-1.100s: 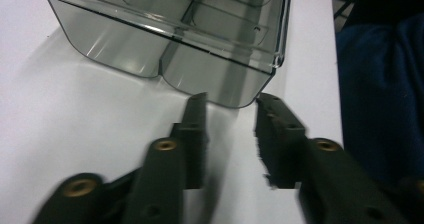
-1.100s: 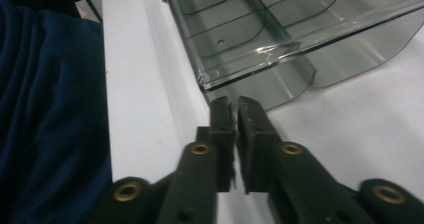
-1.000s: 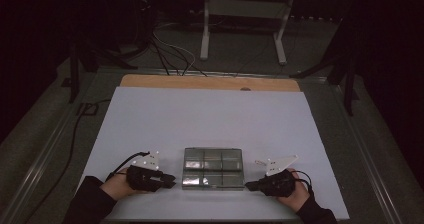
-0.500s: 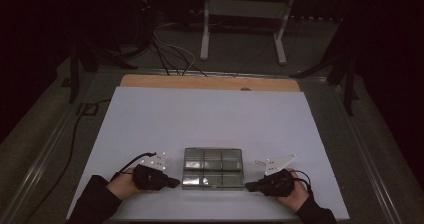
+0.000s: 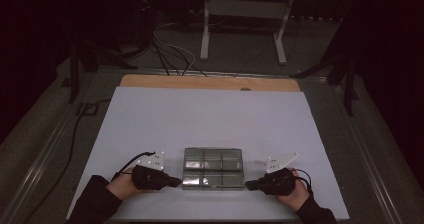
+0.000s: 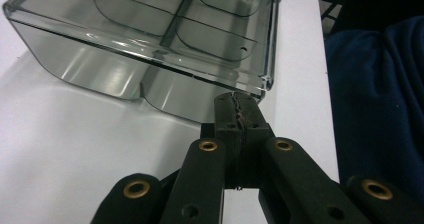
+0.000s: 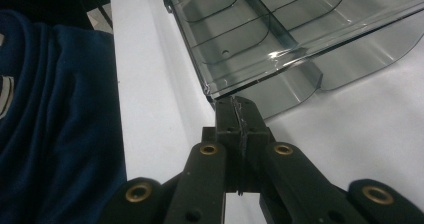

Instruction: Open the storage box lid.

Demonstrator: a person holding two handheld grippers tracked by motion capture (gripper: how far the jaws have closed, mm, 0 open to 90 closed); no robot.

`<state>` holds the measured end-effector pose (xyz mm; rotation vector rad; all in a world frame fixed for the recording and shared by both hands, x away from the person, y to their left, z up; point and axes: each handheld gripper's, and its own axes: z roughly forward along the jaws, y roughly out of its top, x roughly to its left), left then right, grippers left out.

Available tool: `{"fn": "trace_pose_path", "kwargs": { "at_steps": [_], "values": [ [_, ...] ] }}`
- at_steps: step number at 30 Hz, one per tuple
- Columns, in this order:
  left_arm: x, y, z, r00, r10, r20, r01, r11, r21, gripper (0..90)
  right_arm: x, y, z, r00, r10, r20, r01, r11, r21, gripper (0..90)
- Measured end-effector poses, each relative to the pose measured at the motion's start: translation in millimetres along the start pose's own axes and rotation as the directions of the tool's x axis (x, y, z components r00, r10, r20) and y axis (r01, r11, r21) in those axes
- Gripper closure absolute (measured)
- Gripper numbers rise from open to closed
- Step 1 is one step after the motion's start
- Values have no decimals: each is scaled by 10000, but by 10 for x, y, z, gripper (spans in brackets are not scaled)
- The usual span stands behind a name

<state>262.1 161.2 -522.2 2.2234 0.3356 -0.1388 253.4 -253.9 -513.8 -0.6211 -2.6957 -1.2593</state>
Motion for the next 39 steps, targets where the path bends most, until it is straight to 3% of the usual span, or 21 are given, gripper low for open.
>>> {"fn": "trace_pose_path", "kwargs": {
  "at_steps": [12, 28, 31, 34, 36, 39],
  "values": [
    [-19, 23, -16, 9999, -25, 109, 27, 9998, -207, 900, 2, 21, -9, 9997, 217, -149, -219, 9997, -146, 898],
    [-8, 45, -55, 9998, -186, 65, 191, 9959, -889, 881, -18, 76, -27, 9981, 587, -205, -598, 9966, -567, 897],
    [-7, 47, -63, 9998, -166, 98, 175, 9949, -991, 852, -22, 78, -35, 9977, 643, -210, -656, 9956, -664, 897],
    [-3, 30, -66, 9996, 59, 271, -23, 9915, -1298, 688, -18, 97, -49, 9968, 768, -212, -783, 9932, -864, 897],
    [6, 25, -70, 9996, 68, 260, -33, 9911, -1330, 661, -18, 100, -48, 9966, 789, -238, -807, 9925, -916, 897],
    [16, 21, -85, 9999, -29, 132, 47, 9906, -1368, 551, -18, 113, -58, 9967, 786, -221, -806, 9906, -1101, 897]
  ]
}}
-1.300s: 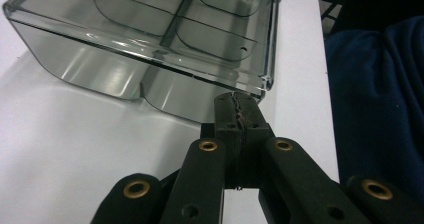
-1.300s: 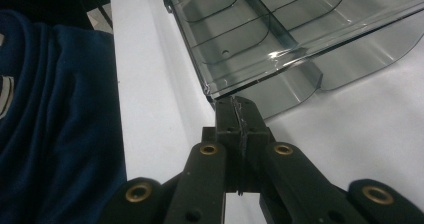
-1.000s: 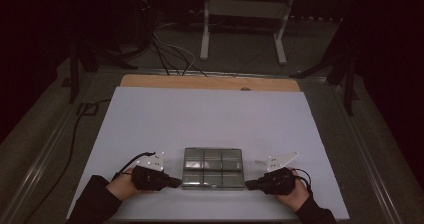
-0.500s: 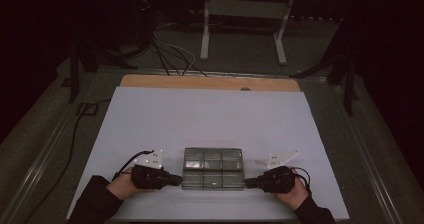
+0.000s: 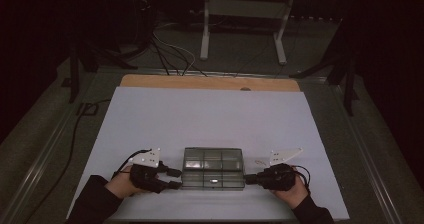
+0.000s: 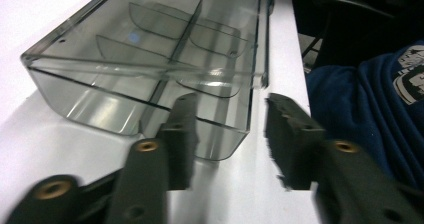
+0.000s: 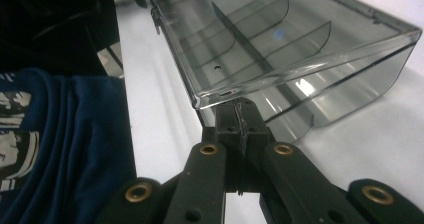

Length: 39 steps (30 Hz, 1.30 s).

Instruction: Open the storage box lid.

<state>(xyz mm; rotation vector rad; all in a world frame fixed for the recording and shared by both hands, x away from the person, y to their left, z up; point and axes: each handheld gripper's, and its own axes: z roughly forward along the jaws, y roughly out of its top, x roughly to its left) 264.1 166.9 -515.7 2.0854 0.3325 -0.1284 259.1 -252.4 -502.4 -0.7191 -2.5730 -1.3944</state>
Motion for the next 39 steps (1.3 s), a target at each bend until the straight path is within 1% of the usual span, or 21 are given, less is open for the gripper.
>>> {"fn": "trace_pose_path", "kwargs": {
  "at_steps": [2, 3, 4, 5, 7, 8, 9, 11, 12, 14, 15, 16, 21, 22, 26, 28, 30, 33, 35, 37, 39],
  "values": [
    [5, 8, -8, 9986, -258, -469, 253, 9996, -116, 372, 3, 12, -11, 10000, 46, 41, -46, 9999, -92, 897],
    [21, 11, -9, 9977, -510, -449, 505, 9986, -135, 289, 2, 18, -17, 10000, 38, 67, -37, 9999, -133, 897],
    [36, 10, -10, 9978, -539, -377, 538, 9985, -29, 201, 1, 24, -22, 9999, 70, 97, -68, 9998, -183, 897],
    [33, 11, -5, 9963, -566, -652, 566, 9984, -12, 111, -3, 29, -26, 9999, 96, 105, -94, 9997, -243, 897],
    [48, 9, -1, 9939, -592, -934, 597, 9982, 31, 17, -6, 37, -32, 9998, 140, 142, -135, 9994, -321, 897],
    [51, 4, -6, 9915, -522, -1191, 514, 9986, -93, 11, -7, 40, -32, 9997, 172, 175, -166, 9993, -330, 897],
    [59, -1, -18, 9886, -423, -1446, 395, 9990, -222, 11, -8, 44, -33, 9997, 178, 195, -171, 9993, -343, 897],
    [79, -7, -38, 9861, -339, -1628, 283, 9989, -362, 11, -10, 53, -38, 9995, 210, 236, -201, 9990, -388, 897],
    [85, -14, -43, 9868, -177, -1611, 105, 9989, -458, 11, -11, 61, -43, 9995, 216, 248, -206, 9989, -424, 897],
    [95, -23, -30, 9844, 291, -1733, -387, 9979, -523, 11, -18, 79, -53, 9993, 221, 303, -205, 9986, -497, 897],
    [103, -22, -17, 9839, 541, -1701, -641, 9965, -535, 12, -21, 88, -57, 9992, 244, 317, -226, 9982, -553, 896],
    [110, -16, -10, 9837, 599, -1694, -685, 9966, -455, 12, -26, 100, -59, 9990, 289, 351, -267, 9979, -596, 896],
    [147, 22, 22, 9842, 531, -1686, -586, 9979, -275, 18, -37, 135, -57, 9985, 327, 445, -298, 9974, -660, 897],
    [159, 42, 34, 9776, 671, -1995, -740, 9969, -269, 18, -39, 143, -57, 9982, 343, 485, -310, 9973, -667, 896],
    [160, 100, 42, 9712, 901, -2207, -988, 9947, -290, 19, -50, 177, -65, 9969, 479, 630, -431, 9963, -747, 897],
    [156, 132, 48, 9626, 1042, -2502, -1166, 9925, -355, 108, -55, 186, -71, 9965, 499, 668, -446, 9959, -789, 896],
    [170, 161, 48, 9636, 944, -2502, -1127, 9918, -599, 182, -62, 192, -72, 9962, 529, 694, -471, 9955, -826, 896],
    [177, 193, 50, 9564, 1222, -2654, -1448, 9872, -672, 288, -61, 204, -79, 9958, 551, 724, -488, 9951, -859, 897],
    [182, 205, 49, 9553, 1413, -2596, -1649, 9837, -716, 369, -62, 210, -83, 9958, 568, 718, -502, 9946, -912, 897],
    [185, 212, 59, 9476, 1645, -2740, -1887, 9799, -644, 409, -67, 215, -84, 9958, 578, 707, -510, 9943, -937, 896],
    [196, 213, 60, 9472, 1731, -2699, -1992, 9773, -722, 477, -69, 220, -82, 9957, 585, 716, -518, 9944, -922, 896]
  ]
}}
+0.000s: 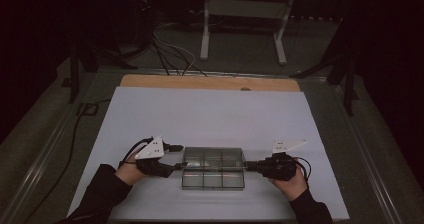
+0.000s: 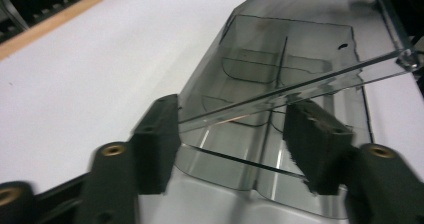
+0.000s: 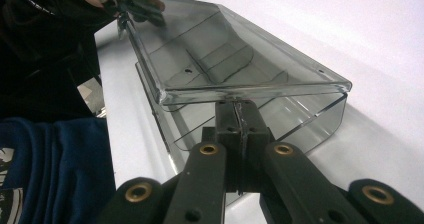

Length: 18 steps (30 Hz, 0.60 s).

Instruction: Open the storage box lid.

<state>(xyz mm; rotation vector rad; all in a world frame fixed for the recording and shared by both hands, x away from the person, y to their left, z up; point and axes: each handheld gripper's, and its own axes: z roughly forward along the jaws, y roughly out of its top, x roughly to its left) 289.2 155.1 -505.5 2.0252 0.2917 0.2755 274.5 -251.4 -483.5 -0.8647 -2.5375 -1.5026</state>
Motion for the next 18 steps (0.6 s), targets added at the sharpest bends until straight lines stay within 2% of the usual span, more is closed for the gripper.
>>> {"fn": "trace_pose_path", "kwargs": {
  "at_steps": [6, 11, 18],
  "values": [
    [18, -3, 15, 9990, 435, -32, -435, 9990, 32, 599, -8, 11, 13, 10000, 12, 59, -12, 10000, 23, 897],
    [22, 3, 24, 9967, 799, -136, -799, 9968, -4, 633, -10, 19, 20, 10000, -10, 91, 10, 10000, 43, 897],
    [45, 16, 24, 9970, 740, -232, -741, 9972, -48, 676, -12, 27, 7, 9999, -13, 114, 14, 10000, -26, 896]
  ]
}}
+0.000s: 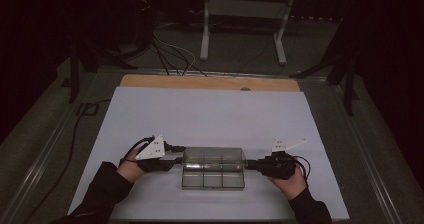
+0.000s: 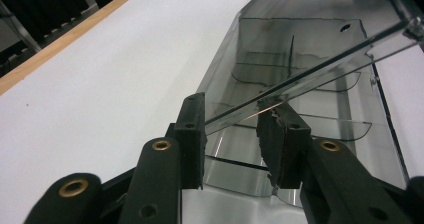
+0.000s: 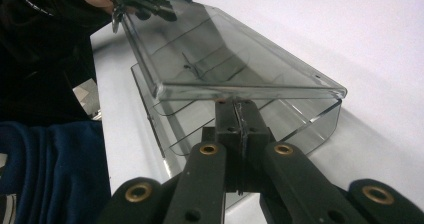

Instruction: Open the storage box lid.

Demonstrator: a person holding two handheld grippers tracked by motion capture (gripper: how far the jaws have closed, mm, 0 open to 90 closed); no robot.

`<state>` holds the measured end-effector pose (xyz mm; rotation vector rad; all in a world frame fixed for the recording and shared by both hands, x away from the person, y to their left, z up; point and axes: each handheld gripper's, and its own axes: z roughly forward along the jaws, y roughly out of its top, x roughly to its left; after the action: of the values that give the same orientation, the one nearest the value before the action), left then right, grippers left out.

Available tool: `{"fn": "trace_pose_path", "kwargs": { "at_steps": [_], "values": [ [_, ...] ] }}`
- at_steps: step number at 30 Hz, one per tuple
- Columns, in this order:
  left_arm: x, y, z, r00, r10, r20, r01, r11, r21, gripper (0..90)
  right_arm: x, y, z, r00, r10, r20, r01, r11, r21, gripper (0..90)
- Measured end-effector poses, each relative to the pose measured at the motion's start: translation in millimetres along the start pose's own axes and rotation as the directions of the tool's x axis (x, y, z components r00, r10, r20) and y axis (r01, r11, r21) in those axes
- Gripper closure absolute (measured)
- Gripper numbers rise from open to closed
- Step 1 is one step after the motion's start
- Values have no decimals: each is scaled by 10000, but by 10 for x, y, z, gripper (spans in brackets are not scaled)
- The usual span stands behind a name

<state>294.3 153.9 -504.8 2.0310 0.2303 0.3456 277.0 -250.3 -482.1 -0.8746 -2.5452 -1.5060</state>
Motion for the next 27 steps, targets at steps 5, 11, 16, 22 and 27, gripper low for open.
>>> {"fn": "trace_pose_path", "kwargs": {
  "at_steps": [5, 11, 16, 22, 27],
  "values": [
    [40, 11, -7, 9996, -258, -75, 258, 9996, -109, 713, -61, -30, -30, 9975, 19, 703, -44, 9994, 356, 867],
    [88, 18, -8, 9985, -545, -69, 543, 9983, -198, 748, -109, -9, -40, 9881, -101, 1537, 65, 9997, 240, 726],
    [118, 26, -6, 9977, -675, -86, 673, 9975, -222, 770, -133, 39, -16, 9826, -254, 1840, 273, 9996, -83, 655],
    [161, 39, 0, 9968, -796, -110, 793, 9965, -255, 788, -142, 132, 40, 9825, -520, 1789, 577, 9980, -271, 668],
    [188, 44, 11, 9961, -880, -86, 878, 9958, -274, 791, -146, 181, 102, 9835, -542, 1725, 611, 9975, -351, 731]
  ]
}}
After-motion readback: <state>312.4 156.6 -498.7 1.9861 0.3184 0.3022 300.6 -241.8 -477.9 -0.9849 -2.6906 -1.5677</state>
